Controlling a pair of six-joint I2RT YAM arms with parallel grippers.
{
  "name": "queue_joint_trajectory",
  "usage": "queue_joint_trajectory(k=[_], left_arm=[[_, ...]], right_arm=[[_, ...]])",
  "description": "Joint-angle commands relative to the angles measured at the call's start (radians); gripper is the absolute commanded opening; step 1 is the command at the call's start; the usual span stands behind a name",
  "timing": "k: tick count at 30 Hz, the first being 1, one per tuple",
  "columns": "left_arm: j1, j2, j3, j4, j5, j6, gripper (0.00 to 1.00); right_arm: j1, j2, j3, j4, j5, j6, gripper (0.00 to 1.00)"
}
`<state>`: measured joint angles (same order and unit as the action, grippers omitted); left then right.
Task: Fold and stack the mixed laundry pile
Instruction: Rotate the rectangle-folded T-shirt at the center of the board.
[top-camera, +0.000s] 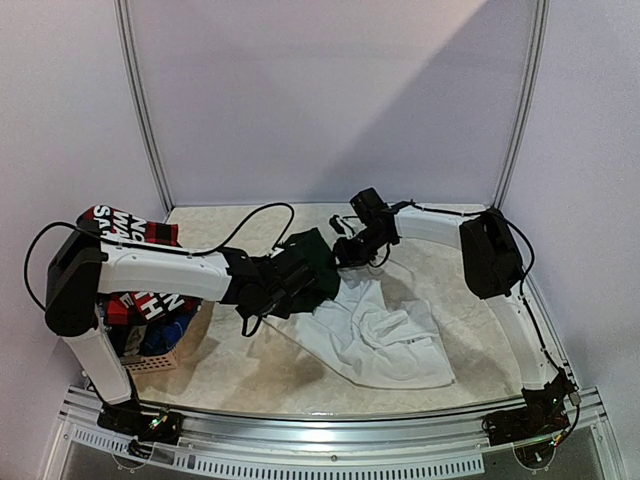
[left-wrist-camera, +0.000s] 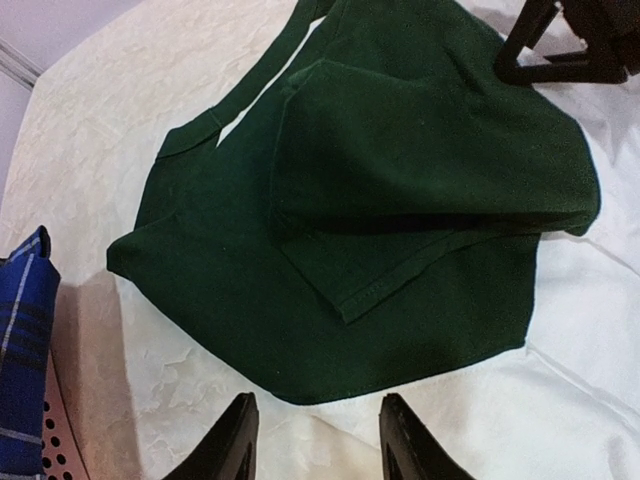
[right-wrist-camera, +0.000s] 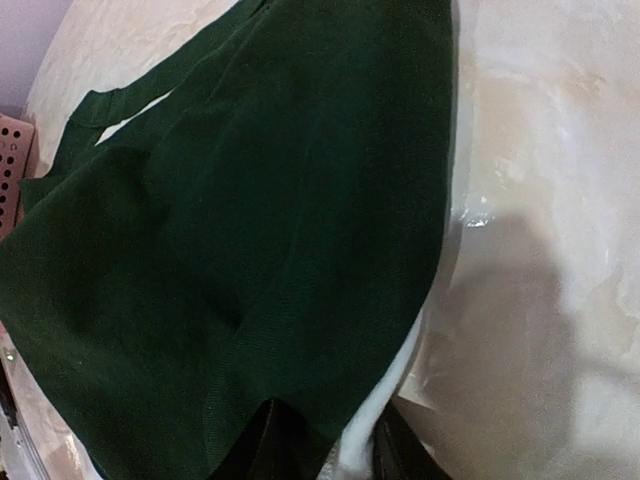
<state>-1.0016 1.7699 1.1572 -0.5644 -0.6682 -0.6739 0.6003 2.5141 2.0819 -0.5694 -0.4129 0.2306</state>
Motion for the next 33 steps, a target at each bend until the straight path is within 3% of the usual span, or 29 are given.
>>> queue_joint_trajectory(k=[1,6,13,22,33], left_arm=[[-0.019,0.020,0.022,-0.017,-0.016,-0.013,0.42],[-0.019,0.020,0.021,-0.017,-0.019,-0.016,0.41],[-0.020,0.031,0.034,-0.017,-0.016,-0.008,0.41],[-0.036,0.086,0.122,-0.006,0.016,0.052,0.43],[-0.114,0.199,0.274,0.105,0.280,0.224,0.59]], right_arm=[[0.007,0.044,0.031,-0.052,0.008,0.004,0.26],[0.003,0.039,0.034,-0.045,0.010,0.028,0.01],[-0.076,-0.004,0.031,-0.011,0.098,0.177,0.00],[-0.285,-0.061,-0.036,0.035,0.210,0.420,0.00],[-0.410,-0.233,-0.330,0.163,0.375,0.637,0.00]])
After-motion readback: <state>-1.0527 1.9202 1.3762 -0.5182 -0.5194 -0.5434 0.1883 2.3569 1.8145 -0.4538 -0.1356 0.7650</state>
